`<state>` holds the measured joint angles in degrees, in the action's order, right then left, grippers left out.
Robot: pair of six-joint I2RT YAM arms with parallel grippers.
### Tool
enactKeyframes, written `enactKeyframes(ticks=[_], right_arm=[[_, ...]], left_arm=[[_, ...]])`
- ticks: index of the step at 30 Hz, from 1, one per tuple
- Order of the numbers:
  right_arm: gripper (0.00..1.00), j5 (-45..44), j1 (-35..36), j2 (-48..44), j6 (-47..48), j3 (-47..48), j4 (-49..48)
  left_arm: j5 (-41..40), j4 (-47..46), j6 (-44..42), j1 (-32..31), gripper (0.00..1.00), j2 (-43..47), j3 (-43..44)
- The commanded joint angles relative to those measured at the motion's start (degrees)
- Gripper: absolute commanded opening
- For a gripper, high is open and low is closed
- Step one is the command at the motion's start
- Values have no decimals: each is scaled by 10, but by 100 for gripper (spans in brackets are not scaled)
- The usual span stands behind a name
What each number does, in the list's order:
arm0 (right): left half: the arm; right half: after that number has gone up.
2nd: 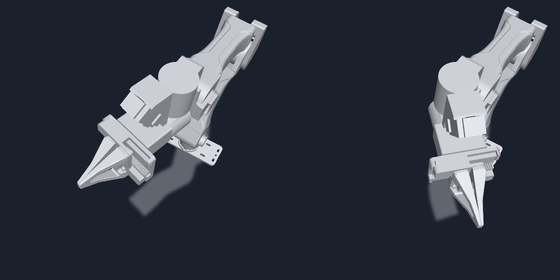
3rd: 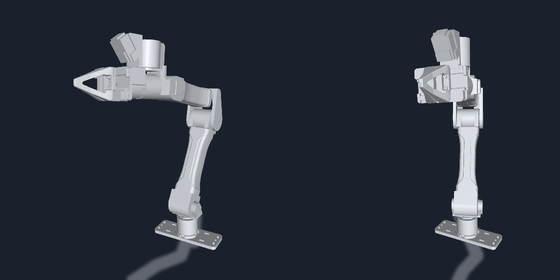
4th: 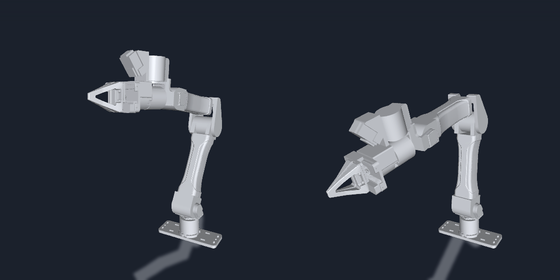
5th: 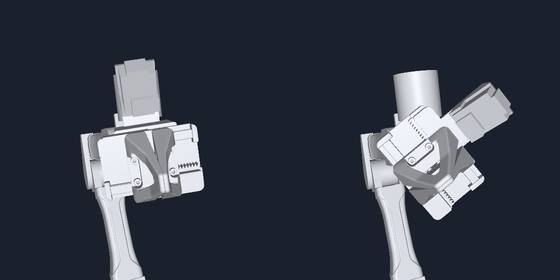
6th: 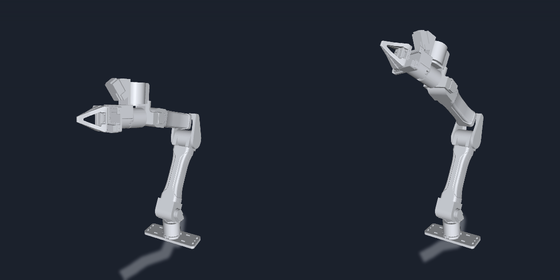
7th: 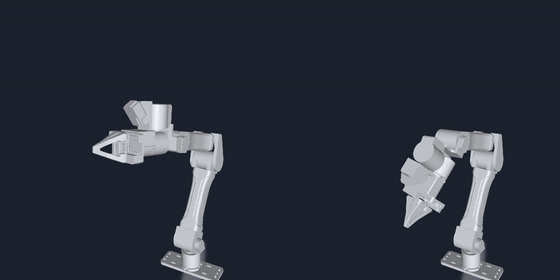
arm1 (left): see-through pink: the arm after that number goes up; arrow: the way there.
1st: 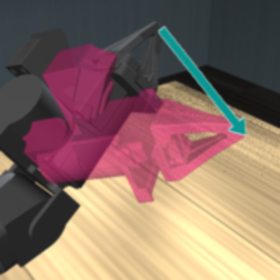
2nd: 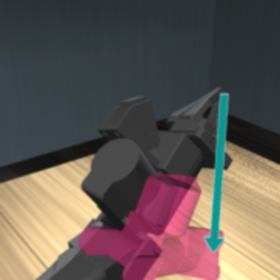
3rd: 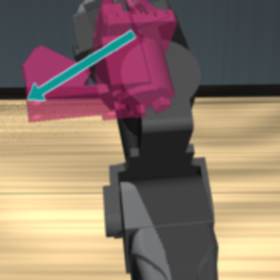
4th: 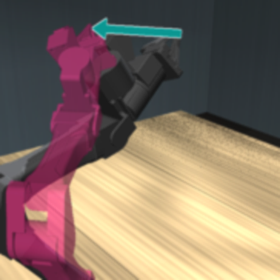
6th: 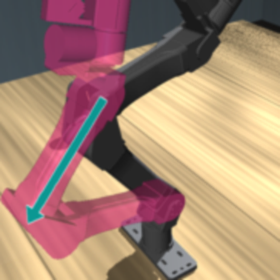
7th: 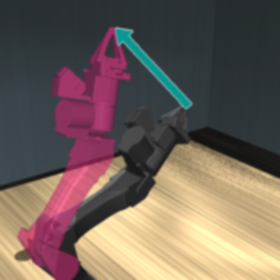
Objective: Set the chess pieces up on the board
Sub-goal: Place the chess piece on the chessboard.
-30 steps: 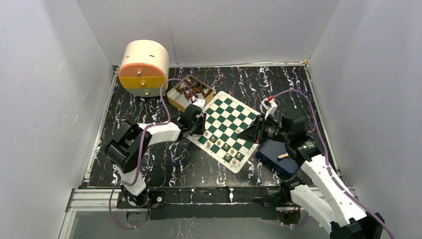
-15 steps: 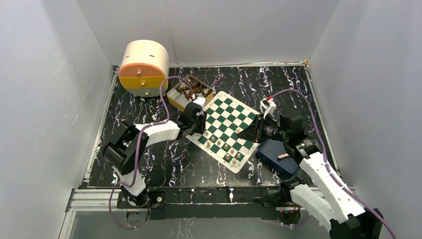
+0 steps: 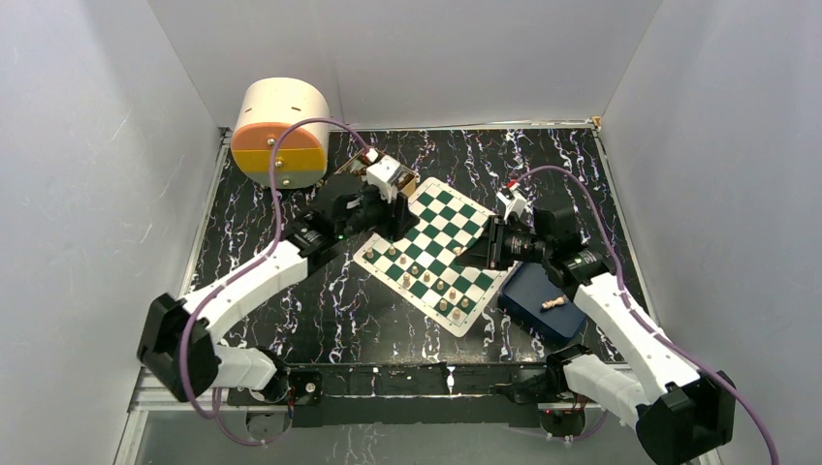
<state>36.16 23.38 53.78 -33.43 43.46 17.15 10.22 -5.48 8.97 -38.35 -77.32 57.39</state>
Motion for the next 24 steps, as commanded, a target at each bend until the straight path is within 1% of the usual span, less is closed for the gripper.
enactKeyframes(ticks=[1, 2, 4, 7, 12, 16, 19, 24], right_arm=[[25, 60, 3, 30, -24, 35, -9], [25, 75, 3, 37, -28, 35, -15], [26, 104, 4, 53, -37, 35, -30], [27, 151, 12, 86, -41, 44, -30], [27, 159, 56, 119, -46, 49, -29], [27, 150, 82, 131, -62, 45, -45], [27, 149, 99, 140, -80, 42, -69], [27, 135, 118, 154, -95, 54, -85]], left_arm=[[190, -25, -140, -1, 50, 74, -38], [231, -25, -179, -1, 50, 86, -48], [286, -20, -245, 0, 52, 108, -69], [327, -7, -325, -1, 54, 131, -91], [381, 4, -450, -1, 64, 151, -119], [407, 17, -505, -1, 67, 148, -121], [436, 35, -536, -1, 66, 135, -117], [461, 50, -560, -6, 66, 121, -114]])
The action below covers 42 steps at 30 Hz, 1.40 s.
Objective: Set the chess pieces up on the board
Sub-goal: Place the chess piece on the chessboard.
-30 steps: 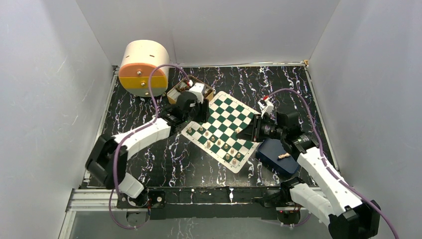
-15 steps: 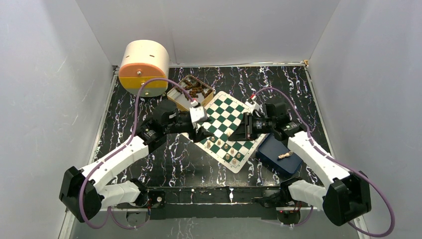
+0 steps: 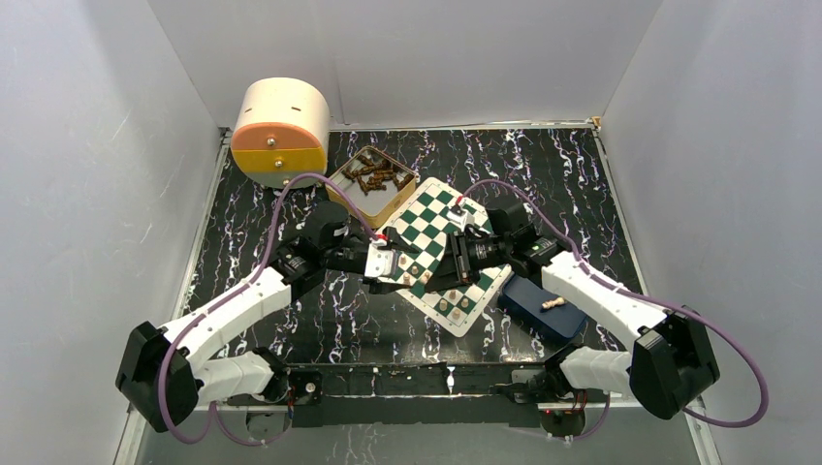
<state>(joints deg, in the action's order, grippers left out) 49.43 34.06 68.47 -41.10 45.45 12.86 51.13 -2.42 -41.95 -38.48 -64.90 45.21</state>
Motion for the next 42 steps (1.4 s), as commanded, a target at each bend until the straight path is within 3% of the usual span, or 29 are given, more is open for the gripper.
enactKeyframes(ticks=[1, 18, 27, 30, 35, 42], right_arm=[[27, -1, 12, 8, -18, 37, -40], [26, -12, 26, 37, -28, 65, -51], [32, -38, 29, 36, -6, 73, -13], [36, -87, 29, 15, 14, 87, 12], [37, -170, 29, -41, 12, 88, -6], [39, -248, 29, -94, 8, 72, -27]], left_arm=[[55, 21, -53, -6, 66, -4, 9], [49, 51, -68, -34, 56, -34, 25], [35, 74, -56, -37, 25, -43, 37], [9, 74, -20, -37, 13, -44, 45], [-7, 29, 83, -37, 7, -47, 44], [-96, -226, 406, -37, 5, -39, 0]])
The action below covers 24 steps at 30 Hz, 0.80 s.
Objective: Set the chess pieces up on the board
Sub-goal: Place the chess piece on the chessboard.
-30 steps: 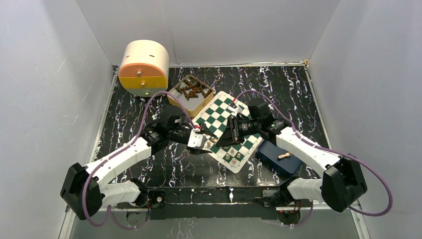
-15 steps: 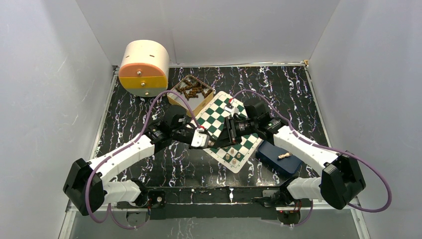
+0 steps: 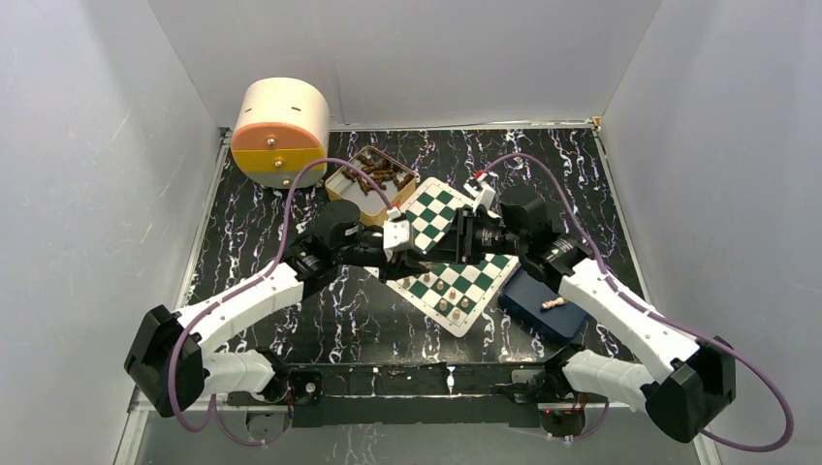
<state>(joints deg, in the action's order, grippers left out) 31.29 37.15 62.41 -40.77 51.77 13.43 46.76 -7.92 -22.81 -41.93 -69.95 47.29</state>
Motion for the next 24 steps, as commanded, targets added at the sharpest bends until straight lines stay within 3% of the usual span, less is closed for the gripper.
enactKeyframes(ticks=[1, 7, 16, 19, 20, 24], right_arm=[[41, -75, -2, -47, 4, 2, -46], [39, -93, -2, -74, 14, -18, -79], [30, -96, -2, -65, 24, -11, -77], [22, -95, -2, -65, 26, -12, -75], [20, -96, -2, -65, 27, -10, -72], [19, -110, -2, -64, 31, -4, -55]], left_arm=[[-57, -200, 253, -3, 4, 12, -28], [-82, -278, 365, -3, 0, 2, -45], [-118, -284, 397, -3, 2, 2, -42], [-123, -287, 403, -3, 2, -1, -44], [-124, -287, 403, -3, 5, -2, -45], [-143, -274, 392, -3, 29, 10, -55]])
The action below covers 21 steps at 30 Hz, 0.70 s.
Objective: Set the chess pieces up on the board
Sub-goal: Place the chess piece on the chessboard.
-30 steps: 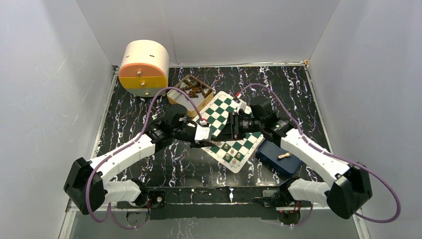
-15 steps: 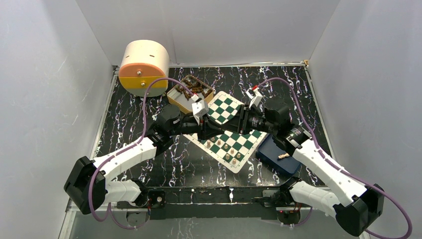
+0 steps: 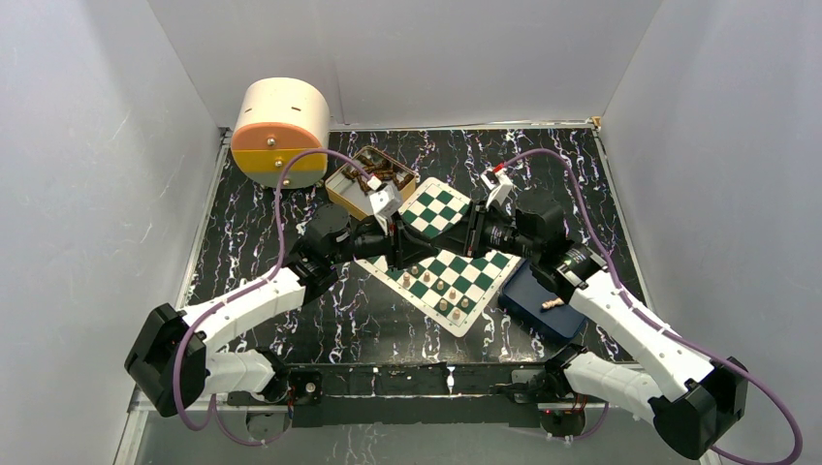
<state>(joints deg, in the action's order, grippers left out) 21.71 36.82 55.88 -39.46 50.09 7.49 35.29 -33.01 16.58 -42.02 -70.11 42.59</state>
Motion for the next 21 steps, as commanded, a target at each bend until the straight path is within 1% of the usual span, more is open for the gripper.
enactKeyframes(ticks=[1, 4, 8, 12, 13, 14, 15, 21], right_arm=[[19, -21, 1, 1, 18, 15, 9], [19, -36, 2, 4, 19, 16, 24], [19, -43, 2, 12, 21, 19, 47], [19, -63, 3, 9, 21, 13, 56], [19, -64, 3, 10, 20, 12, 56], [19, -63, 3, 12, 20, 11, 56], [19, -65, 5, 14, 20, 11, 58], [19, -114, 42, 38, 36, 19, 95]], left_arm=[[-35, -15, -6, -2, 34, 16, -11], [-55, 28, -24, -2, 39, 32, -10], [-68, 114, -69, -2, 52, 56, 1], [-89, 162, -100, -2, 61, 96, -15], [-97, 167, -99, -1, 69, 107, -23], [-105, 179, -102, -2, 85, 117, -29], [-110, 189, -106, -2, 88, 127, -33], [-146, 254, -125, -2, 88, 185, -46]])
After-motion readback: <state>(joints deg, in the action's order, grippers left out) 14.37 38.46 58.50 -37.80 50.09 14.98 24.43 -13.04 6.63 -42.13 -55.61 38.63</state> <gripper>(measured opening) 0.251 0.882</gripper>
